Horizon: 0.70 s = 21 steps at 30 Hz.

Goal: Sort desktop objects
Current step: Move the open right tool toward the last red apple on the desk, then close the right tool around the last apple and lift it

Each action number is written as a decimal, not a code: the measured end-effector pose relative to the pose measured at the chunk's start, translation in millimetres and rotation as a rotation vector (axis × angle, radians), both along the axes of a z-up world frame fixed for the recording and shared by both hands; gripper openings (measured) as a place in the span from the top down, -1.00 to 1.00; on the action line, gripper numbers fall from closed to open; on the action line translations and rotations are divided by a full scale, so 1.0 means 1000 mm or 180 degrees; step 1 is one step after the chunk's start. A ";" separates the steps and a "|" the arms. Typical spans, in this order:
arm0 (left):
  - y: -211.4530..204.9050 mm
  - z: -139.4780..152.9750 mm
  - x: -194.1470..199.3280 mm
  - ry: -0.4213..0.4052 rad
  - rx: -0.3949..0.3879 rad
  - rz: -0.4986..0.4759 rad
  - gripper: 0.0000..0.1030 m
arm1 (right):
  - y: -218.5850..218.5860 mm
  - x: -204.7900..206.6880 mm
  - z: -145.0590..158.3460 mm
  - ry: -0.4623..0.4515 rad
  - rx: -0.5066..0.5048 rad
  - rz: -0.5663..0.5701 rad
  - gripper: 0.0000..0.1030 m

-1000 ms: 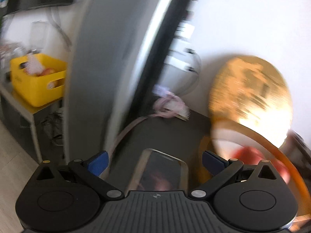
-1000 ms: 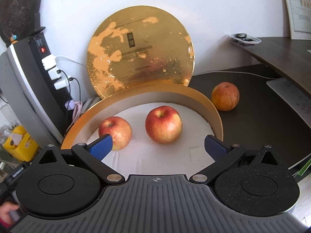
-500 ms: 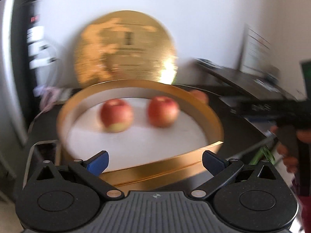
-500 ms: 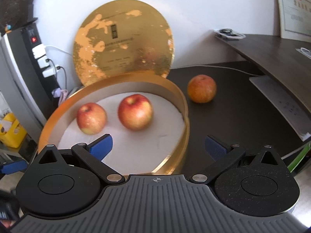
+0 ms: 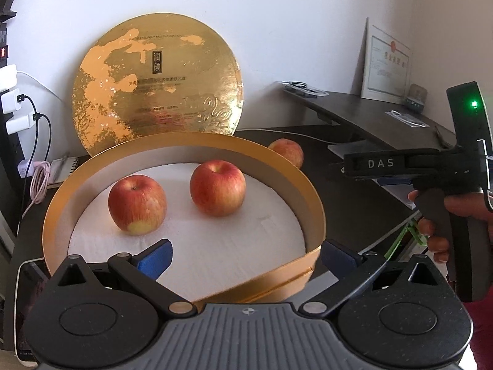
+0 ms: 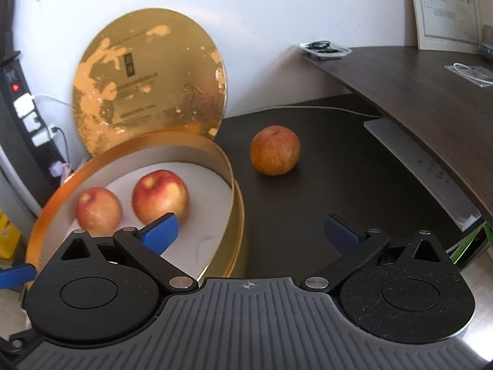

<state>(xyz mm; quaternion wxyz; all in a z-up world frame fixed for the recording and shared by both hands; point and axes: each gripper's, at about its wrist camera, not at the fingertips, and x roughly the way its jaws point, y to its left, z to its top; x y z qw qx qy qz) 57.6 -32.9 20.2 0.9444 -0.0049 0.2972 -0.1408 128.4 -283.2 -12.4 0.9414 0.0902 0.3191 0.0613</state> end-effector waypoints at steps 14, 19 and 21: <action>0.000 -0.009 0.036 0.0110 -0.0097 -0.0043 -0.98 | -0.011 0.075 -0.020 0.0110 -0.0100 -0.0038 -1.00; -0.003 -0.012 0.046 0.0148 -0.0132 -0.0079 -0.99 | -0.024 0.110 -0.027 0.0134 -0.0030 -0.0098 -1.00; -0.005 -0.013 0.049 0.0160 -0.0128 -0.0083 -0.98 | -0.030 0.125 -0.030 0.0161 0.0046 -0.0093 -1.00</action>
